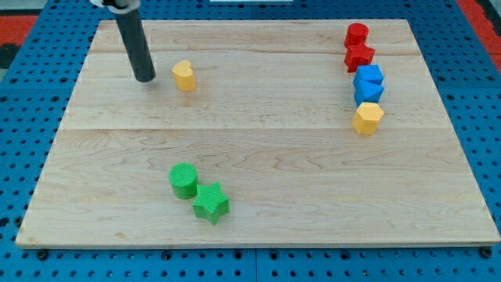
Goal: Push yellow heart below yellow hexagon
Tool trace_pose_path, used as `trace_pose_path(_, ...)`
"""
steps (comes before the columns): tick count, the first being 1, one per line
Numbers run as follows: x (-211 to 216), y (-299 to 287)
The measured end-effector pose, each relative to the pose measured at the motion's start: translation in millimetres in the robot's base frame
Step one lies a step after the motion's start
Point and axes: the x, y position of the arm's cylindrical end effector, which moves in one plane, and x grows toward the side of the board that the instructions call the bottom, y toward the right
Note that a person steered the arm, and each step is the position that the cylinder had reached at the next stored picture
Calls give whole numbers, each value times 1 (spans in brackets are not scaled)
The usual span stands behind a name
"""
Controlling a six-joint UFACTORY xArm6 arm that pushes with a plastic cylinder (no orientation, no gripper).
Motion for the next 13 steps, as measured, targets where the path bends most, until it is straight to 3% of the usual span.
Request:
trace_pose_path(1,4,65)
trace_pose_path(2,79,148)
trace_pose_path(3,99,196)
trace_pose_path(4,88,137)
trace_pose_path(5,68,196)
trace_pose_path(7,137,286)
trace_pose_path(8,142,270)
trace_pose_path(9,162,211)
trace_pose_path(10,193,248)
trace_pose_path(13,176,288)
